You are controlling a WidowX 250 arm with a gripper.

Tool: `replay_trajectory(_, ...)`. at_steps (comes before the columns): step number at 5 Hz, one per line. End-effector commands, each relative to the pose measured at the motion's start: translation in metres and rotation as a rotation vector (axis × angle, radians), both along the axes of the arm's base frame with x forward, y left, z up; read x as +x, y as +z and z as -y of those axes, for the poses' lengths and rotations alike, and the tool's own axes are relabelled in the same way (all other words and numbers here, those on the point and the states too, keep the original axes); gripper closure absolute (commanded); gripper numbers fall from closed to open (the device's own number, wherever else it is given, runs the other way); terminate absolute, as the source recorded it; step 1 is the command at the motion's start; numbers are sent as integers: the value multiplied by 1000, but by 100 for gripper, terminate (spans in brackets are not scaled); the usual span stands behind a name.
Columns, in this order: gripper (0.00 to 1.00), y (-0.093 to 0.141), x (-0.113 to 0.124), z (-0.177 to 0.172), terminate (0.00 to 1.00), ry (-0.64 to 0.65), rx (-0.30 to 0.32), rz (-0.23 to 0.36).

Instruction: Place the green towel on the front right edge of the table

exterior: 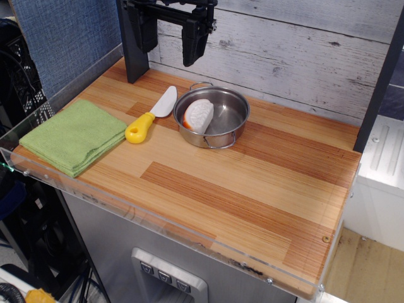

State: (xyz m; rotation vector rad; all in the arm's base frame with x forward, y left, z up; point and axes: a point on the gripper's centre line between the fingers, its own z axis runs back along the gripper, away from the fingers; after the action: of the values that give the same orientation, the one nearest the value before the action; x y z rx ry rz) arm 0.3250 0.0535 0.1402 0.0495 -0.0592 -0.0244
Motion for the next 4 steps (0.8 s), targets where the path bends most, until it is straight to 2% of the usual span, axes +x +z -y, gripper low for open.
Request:
replay_trajectory(1, 0, 0, 0, 0, 0, 0, 0, 0)
replay_trajectory(2, 0, -3, -6, -10, 0, 7, -16, -10)
replay_trajectory(3, 0, -14, -24, -40, 0, 64, -11, -29)
replay_trajectory(4, 0, -23, -47, -73, 0, 55, 17, -47)
